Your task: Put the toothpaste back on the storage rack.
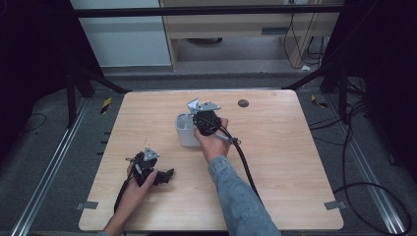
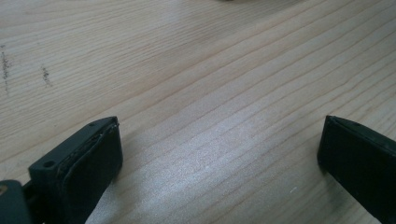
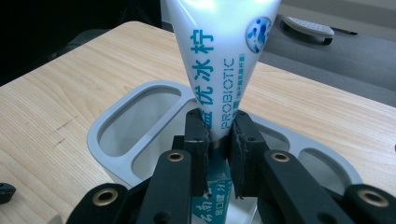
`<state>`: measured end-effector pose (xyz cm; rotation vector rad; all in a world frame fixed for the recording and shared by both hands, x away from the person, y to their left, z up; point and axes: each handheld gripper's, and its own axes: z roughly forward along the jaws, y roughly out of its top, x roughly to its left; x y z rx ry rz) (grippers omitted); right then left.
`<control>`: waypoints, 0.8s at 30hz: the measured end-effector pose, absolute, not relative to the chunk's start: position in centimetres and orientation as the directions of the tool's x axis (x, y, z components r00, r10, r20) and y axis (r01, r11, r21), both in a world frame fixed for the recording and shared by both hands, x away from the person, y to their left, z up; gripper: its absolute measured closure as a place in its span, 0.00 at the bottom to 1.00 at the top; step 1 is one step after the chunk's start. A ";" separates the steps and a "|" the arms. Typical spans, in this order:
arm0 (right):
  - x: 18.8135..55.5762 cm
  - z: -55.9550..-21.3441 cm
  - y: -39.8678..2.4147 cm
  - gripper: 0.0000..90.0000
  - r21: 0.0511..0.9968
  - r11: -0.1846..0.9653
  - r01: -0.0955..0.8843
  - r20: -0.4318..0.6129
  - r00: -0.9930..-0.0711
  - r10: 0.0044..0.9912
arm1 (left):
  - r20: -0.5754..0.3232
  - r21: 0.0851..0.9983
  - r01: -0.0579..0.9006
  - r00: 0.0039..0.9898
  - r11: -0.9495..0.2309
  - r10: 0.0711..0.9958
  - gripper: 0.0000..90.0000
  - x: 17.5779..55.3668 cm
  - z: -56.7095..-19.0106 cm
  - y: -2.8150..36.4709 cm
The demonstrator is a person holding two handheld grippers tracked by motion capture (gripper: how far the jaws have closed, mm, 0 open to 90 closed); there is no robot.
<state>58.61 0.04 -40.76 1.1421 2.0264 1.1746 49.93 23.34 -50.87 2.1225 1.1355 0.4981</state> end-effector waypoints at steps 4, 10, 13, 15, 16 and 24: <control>58.6 -40.8 0.1 0.87 0.875 0.262 0.407 -0.025 -0.503 0.864 | 0.019 0.711 0.580 0.548 -0.397 0.836 0.00 49.9 -50.9 23.3; 58.6 -40.7 0.4 0.87 0.868 0.279 0.410 -0.038 -0.506 0.862 | 0.019 0.711 0.580 0.548 -0.397 0.836 0.00 49.9 -50.9 23.3; 58.6 -40.7 0.4 0.87 0.868 0.284 0.408 -0.041 -0.510 0.859 | 0.019 0.712 0.580 0.548 -0.396 0.836 0.00 49.9 -50.9 23.3; 58.7 -40.7 0.5 0.87 0.866 0.287 0.410 -0.042 -0.512 0.858 | 0.019 0.712 0.580 0.548 -0.396 0.836 0.00 49.9 -50.9 23.3; 58.7 -40.6 0.7 0.86 0.863 0.293 0.412 -0.045 -0.514 0.856 | 0.019 0.711 0.580 0.548 -0.397 0.836 0.00 49.9 -50.9 23.3; 59.1 -40.5 1.1 0.85 0.857 0.301 0.418 -0.045 -0.521 0.852 | 0.019 0.711 0.580 0.548 -0.397 0.836 0.00 49.9 -50.9 23.3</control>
